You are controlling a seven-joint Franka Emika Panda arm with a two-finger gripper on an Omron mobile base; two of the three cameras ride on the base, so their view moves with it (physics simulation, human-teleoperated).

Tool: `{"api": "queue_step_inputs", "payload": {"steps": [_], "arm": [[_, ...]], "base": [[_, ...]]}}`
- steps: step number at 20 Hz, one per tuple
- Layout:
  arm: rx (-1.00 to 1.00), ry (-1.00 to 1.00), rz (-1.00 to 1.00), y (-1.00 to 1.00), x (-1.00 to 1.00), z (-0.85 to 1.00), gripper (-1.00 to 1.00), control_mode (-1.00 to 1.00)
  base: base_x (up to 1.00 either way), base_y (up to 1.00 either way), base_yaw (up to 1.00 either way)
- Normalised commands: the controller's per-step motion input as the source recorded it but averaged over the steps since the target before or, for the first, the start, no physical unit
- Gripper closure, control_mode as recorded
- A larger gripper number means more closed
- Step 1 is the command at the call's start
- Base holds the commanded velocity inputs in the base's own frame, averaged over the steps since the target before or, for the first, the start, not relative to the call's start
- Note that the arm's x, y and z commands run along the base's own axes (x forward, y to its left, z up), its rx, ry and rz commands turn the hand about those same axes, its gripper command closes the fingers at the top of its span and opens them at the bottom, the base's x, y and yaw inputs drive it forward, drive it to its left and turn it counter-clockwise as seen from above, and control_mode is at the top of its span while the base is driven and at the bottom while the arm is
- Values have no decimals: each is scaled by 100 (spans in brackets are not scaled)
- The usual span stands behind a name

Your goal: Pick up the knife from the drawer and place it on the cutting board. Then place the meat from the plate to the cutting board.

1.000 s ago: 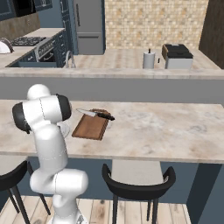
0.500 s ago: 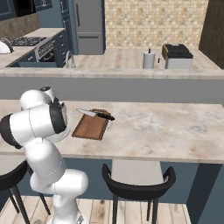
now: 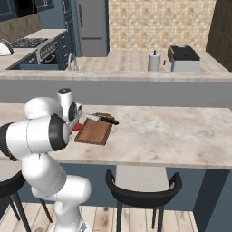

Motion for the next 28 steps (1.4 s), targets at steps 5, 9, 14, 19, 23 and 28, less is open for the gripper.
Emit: {"api": "queue_step_inputs", "payload": {"steps": [5,9,14,19,23,28], "arm": [[0,3,-5,-42,27,0,100,-100],[0,1,-5,-43,28,0,100,-100],[0,1,-4,-38,27,-2,100,-100],[0,7,-1,-14,11,-26,100,-100],[0,11,0,0,8,-33,100,-100],[0,9,0,-2,10,-25,100,-100]], "base": [[0,0,0],[0,0,0],[0,0,0],[0,0,0],[0,0,0],[0,0,0]]}}
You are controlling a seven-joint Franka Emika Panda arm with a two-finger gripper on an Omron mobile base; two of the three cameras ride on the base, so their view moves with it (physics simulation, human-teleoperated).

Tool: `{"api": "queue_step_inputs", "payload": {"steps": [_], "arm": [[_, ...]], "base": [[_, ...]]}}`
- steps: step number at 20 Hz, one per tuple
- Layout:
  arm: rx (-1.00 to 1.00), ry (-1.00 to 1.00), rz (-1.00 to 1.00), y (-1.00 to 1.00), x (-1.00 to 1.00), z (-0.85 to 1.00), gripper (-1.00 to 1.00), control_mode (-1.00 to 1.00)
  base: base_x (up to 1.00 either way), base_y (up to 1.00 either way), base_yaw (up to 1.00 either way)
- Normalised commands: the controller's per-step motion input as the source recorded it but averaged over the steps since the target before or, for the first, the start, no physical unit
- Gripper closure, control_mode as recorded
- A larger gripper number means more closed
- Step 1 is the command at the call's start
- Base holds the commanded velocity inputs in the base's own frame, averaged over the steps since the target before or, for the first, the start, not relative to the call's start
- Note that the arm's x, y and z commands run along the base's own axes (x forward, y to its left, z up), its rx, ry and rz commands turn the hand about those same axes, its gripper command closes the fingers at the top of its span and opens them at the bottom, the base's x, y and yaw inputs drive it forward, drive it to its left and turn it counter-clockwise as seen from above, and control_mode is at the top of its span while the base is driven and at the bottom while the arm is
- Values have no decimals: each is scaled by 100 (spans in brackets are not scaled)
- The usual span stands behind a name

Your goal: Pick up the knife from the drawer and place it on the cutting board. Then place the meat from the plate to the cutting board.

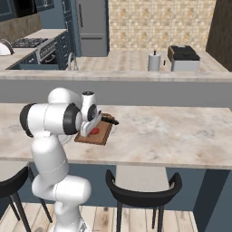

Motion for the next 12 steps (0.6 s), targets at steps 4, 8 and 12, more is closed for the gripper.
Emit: {"api": "queue_step_inputs", "payload": {"steps": [4,8,12], "arm": [[0,2,0,-5,12,-20,100,-100],[1,0,0,-7,11,-22,100,-100],[0,0,0,-1,11,-27,100,-100]], "base": [[0,0,0],[0,0,0],[0,0,0]]}}
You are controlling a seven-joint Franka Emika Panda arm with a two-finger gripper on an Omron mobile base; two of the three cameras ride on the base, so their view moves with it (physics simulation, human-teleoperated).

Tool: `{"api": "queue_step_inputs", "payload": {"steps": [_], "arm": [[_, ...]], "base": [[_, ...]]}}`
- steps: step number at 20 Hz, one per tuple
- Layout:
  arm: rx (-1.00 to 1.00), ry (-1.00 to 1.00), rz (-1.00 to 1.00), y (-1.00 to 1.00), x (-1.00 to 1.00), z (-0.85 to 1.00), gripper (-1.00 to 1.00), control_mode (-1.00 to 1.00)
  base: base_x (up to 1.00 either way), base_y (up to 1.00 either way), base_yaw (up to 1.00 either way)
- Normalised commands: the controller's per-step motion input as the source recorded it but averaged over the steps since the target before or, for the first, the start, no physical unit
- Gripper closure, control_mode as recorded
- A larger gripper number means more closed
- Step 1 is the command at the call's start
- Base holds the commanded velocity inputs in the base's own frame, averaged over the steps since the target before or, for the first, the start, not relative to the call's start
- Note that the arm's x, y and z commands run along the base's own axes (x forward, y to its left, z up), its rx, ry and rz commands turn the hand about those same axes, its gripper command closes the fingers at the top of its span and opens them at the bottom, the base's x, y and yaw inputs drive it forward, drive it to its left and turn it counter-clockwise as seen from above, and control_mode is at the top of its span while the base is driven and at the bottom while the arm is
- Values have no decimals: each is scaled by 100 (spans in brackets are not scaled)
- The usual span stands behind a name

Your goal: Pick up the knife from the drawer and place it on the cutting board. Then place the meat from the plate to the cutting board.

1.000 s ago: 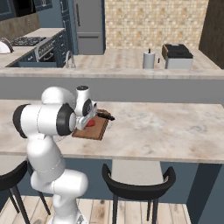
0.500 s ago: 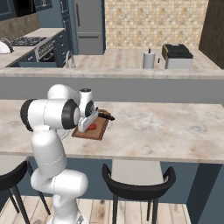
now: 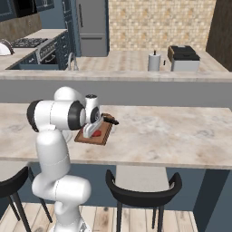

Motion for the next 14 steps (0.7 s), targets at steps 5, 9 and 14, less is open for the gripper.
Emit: {"api": "queue_step_inputs", "payload": {"steps": [5,9,14], "arm": [[0,0,0,-1,9,-32,-100,-100],[0,0,0,0,1,-25,-100,-100],[0,-2,0,-2,0,-4,-100,-100]], "base": [[0,0,0],[0,0,0],[0,0,0]]}}
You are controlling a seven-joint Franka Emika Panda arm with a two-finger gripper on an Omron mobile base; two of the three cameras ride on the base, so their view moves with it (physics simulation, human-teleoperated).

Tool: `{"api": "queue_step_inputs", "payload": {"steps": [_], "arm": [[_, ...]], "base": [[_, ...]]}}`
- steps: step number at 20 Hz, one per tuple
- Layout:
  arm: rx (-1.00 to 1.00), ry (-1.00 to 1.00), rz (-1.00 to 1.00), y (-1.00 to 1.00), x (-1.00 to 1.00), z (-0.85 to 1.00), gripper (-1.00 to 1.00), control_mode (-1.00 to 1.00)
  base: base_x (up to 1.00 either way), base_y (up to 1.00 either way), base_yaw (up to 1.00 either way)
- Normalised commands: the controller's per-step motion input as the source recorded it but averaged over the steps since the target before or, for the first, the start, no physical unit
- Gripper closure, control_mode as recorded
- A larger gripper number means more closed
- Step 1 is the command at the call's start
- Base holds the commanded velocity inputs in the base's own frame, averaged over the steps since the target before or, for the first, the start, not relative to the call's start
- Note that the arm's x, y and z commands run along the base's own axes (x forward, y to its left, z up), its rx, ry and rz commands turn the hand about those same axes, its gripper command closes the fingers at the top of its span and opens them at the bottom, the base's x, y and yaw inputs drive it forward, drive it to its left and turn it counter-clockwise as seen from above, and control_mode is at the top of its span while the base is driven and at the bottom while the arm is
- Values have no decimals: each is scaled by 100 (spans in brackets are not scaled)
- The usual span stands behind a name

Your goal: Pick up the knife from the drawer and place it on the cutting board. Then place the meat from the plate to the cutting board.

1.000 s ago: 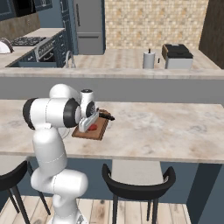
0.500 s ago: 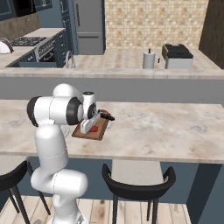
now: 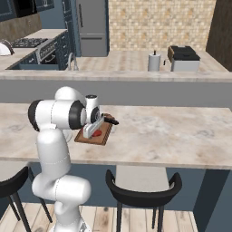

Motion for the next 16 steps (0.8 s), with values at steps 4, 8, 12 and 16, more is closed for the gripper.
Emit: {"api": "queue_step_inputs", "payload": {"steps": [4,8,12,16], "arm": [[2,-4,0,-7,0,0,-100,-100],[0,0,0,-5,-7,7,-100,-100],[0,0,0,-3,-19,18,-100,-100],[0,-2,0,-5,-25,43,-100,-100]], "base": [[0,0,0],[0,0,0],[0,0,0],[0,0,0]]}}
